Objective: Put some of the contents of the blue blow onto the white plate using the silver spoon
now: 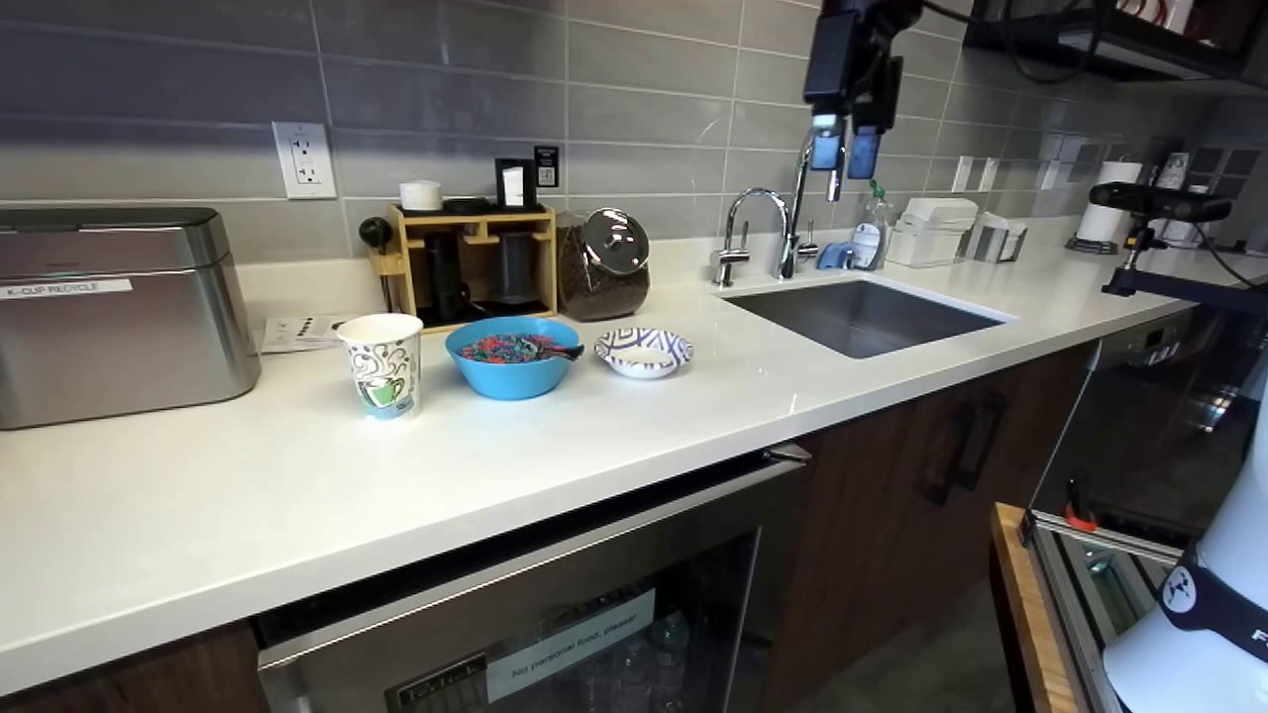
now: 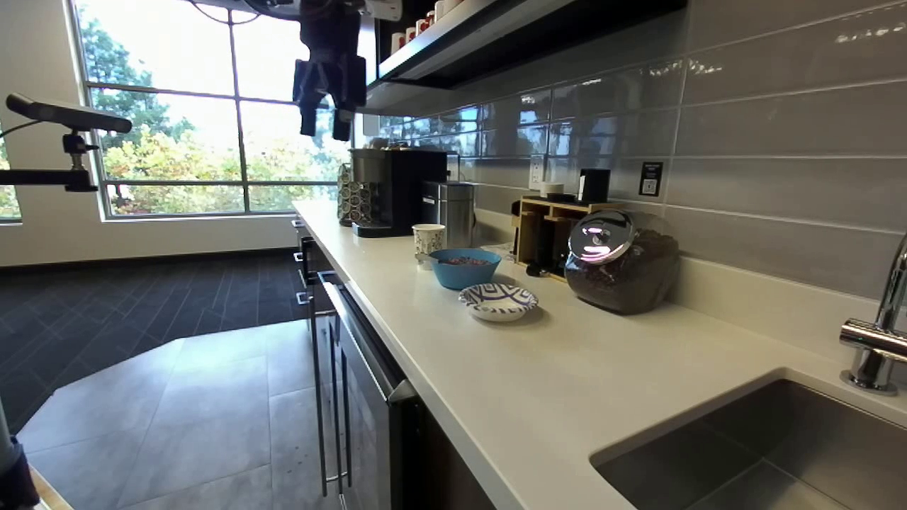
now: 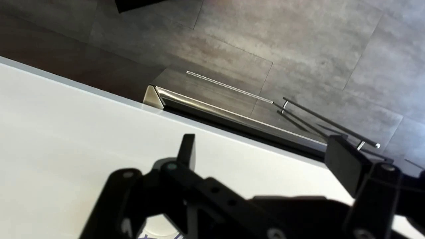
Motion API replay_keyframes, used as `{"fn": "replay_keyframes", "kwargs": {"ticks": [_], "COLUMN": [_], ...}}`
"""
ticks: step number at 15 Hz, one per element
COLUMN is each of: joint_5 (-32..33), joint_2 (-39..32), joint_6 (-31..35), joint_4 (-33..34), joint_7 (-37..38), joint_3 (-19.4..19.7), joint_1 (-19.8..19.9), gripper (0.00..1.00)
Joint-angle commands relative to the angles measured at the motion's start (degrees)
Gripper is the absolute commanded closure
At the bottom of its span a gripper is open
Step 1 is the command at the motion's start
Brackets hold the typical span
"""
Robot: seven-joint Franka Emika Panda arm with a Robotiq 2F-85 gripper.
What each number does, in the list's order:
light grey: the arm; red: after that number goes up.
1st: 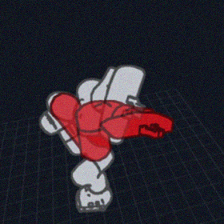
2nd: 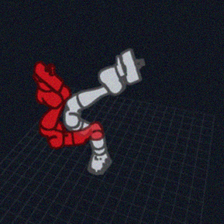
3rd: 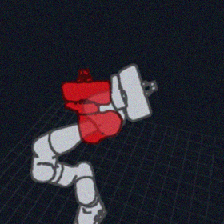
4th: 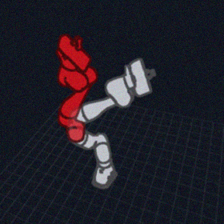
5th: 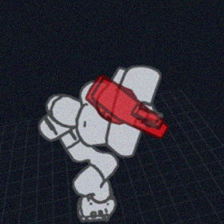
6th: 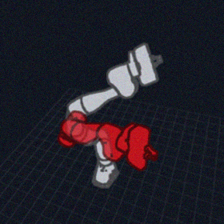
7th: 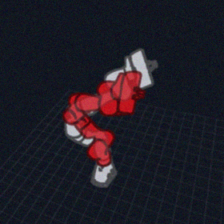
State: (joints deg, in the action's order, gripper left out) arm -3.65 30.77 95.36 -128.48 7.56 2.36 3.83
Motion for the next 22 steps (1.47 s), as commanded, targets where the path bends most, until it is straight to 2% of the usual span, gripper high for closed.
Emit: {"fn": "replay_keyframes", "kwargs": {"ticks": [1,5,8,11,13,14,22], "joint_5": [-3.7,-12.1,-20.1,-26.8,-28.4,-25.3,-26.4], "joint_2": [-12.1,-21.0,-25.8,-31.0,-34.4,-31.1,-33.2], "joint_6": [3.8,14.7,26.1,33.7,35.6,34.0,35.7], "joint_4": [8.1,11.3,10.6,10.5,11.1,9.7,10.6], "joint_7": [7.1,9.5,6.4,2.5,2.2,3.8,2.6], "joint_3": [-0.8,0.7,1.9,2.3,2.1,1.9,1.9], "joint_1": [0.7,0.2,0.0,0.0,0.2,0.3,0.3], "gripper": [0.0,0.0,0.0,0.0,0.0,0.0,0.0]}}
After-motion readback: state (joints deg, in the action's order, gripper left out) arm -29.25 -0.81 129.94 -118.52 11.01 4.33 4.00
